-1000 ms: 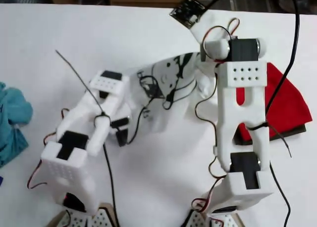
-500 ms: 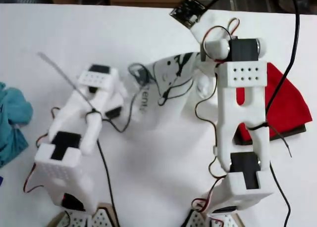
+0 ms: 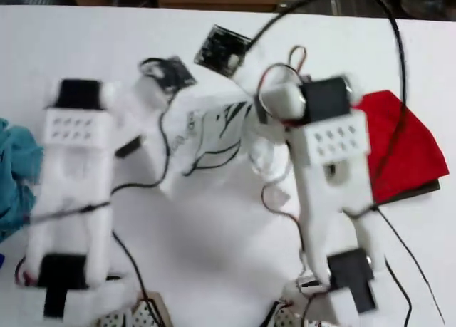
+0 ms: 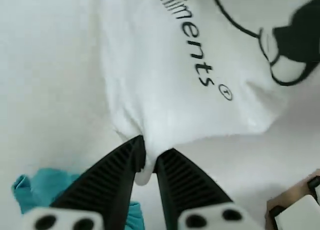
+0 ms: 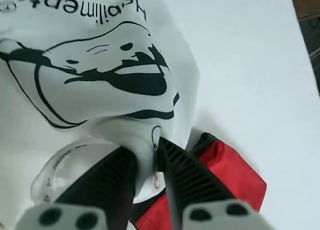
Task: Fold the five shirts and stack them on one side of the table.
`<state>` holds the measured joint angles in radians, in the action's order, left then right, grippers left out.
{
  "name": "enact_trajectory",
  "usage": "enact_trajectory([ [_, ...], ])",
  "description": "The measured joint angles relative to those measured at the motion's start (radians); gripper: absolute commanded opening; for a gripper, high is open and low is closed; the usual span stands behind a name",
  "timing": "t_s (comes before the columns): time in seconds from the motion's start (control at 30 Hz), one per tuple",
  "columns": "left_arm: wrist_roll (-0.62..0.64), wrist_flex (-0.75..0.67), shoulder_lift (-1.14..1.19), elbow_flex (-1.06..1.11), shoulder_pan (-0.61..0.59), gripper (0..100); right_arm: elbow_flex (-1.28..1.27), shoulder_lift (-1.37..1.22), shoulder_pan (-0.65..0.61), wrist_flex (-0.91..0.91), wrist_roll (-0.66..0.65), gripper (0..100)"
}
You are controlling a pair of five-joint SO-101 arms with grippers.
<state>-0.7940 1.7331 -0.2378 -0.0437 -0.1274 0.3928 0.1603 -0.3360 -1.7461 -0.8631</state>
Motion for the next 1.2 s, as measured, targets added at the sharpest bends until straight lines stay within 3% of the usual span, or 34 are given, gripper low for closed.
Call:
enact_trajectory([
  [0.3, 0.000, 0.002, -0.299, 0.000, -0.230, 2, -0.287, 0.391, -0.040, 0.000, -0.087, 2.3],
  [0.43, 0.072, -0.008, -0.356, 0.000, -0.278, 2, -0.456, 0.476, -0.055, 0.054, -0.087, 2.3],
  [0.67, 0.239, -0.267, -0.207, 0.080, -0.258, 2, -0.887, 0.480, 0.034, 0.525, -0.092, 2.3],
  [0.93, 0.253, -0.508, 0.195, 0.180, -0.127, 2, -1.200, 0.322, 0.098, 1.208, -0.055, 6.0],
  [1.07, 0.253, -0.583, 0.316, 0.181, -0.112, 2, -1.195, 0.199, 0.176, 1.358, 0.100, 23.8],
  [1.2, 0.253, -0.614, 0.327, 0.183, -0.114, 2, -1.114, 0.166, 0.206, 1.292, 0.203, 20.3],
])
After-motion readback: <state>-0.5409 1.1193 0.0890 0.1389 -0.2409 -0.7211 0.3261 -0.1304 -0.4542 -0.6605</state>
